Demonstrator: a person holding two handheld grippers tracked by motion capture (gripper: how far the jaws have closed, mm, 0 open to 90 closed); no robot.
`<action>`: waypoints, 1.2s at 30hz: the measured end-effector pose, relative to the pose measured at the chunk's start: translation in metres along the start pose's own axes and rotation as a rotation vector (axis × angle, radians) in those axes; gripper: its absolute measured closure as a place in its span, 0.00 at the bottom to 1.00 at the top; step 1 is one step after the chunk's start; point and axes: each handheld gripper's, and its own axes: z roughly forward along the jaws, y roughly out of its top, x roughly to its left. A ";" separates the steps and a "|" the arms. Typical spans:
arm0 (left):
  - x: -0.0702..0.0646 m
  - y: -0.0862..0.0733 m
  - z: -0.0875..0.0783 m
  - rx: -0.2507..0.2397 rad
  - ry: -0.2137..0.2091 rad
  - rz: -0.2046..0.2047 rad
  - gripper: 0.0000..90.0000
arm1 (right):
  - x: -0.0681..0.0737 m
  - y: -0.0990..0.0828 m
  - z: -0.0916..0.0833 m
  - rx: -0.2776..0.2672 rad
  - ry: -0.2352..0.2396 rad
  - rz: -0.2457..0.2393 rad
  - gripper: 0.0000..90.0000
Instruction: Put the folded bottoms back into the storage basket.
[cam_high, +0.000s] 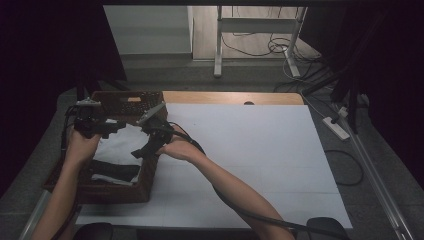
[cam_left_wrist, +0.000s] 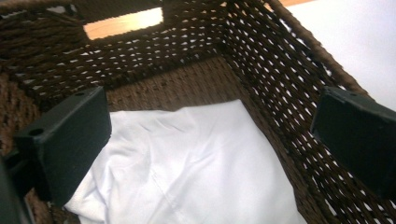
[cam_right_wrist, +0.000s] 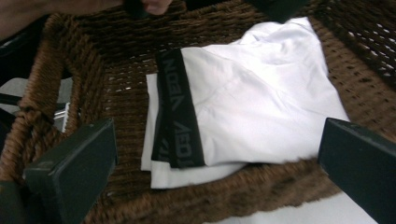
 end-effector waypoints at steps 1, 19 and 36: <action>-0.002 -0.001 0.000 0.003 -0.001 0.005 0.00 | -0.001 -0.001 -0.001 0.002 0.001 0.003 0.00; -0.021 -0.015 -0.006 0.034 -0.010 0.033 0.00 | -0.009 -0.032 -0.028 -0.003 -0.026 0.036 0.00; -0.039 -0.033 -0.024 0.043 -0.042 -0.016 0.00 | -0.018 -0.065 -0.056 -0.001 -0.045 0.055 0.00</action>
